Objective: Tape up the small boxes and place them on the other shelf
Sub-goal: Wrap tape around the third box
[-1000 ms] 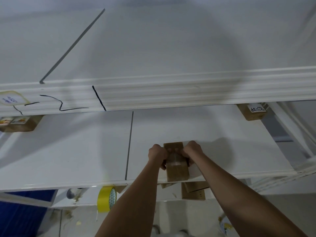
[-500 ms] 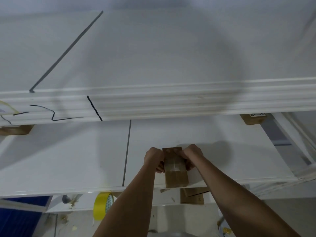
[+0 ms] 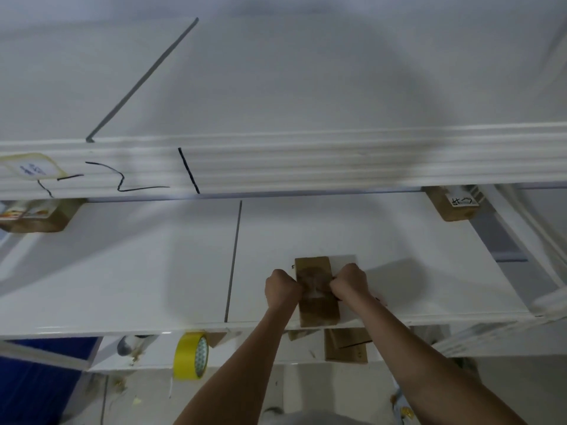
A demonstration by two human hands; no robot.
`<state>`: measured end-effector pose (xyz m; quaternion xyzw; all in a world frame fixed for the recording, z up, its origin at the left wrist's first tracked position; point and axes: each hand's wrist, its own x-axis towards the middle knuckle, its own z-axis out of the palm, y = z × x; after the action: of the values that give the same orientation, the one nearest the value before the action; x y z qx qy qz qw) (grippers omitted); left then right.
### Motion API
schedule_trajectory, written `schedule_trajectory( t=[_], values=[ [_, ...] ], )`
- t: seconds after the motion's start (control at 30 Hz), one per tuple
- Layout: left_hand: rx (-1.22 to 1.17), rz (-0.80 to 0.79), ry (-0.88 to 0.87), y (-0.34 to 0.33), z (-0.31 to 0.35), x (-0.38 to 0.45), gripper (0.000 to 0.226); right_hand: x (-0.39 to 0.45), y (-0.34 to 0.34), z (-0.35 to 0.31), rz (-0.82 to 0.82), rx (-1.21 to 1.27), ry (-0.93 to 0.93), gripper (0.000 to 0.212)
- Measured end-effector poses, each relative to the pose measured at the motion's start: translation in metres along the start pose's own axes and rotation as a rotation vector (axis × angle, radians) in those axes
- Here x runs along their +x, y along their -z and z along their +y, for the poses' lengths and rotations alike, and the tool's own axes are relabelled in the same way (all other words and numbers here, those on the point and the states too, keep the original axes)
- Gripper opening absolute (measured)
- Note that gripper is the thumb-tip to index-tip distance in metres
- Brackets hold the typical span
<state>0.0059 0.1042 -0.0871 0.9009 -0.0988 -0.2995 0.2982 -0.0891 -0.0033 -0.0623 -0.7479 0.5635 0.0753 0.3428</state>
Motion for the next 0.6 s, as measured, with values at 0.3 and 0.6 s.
schedule_trajectory(
  t=[0.3,0.6],
  values=[
    [-0.193,-0.193,-0.026,0.011,-0.016,-0.007,0.02,-0.008,0.0,0.023,-0.244,0.179,0.114,0.02],
    [-0.24,-0.086,-0.09,-0.008,-0.024,-0.027,0.013,-0.022,-0.008,0.035,-0.16,0.422,0.122,0.023]
  ],
)
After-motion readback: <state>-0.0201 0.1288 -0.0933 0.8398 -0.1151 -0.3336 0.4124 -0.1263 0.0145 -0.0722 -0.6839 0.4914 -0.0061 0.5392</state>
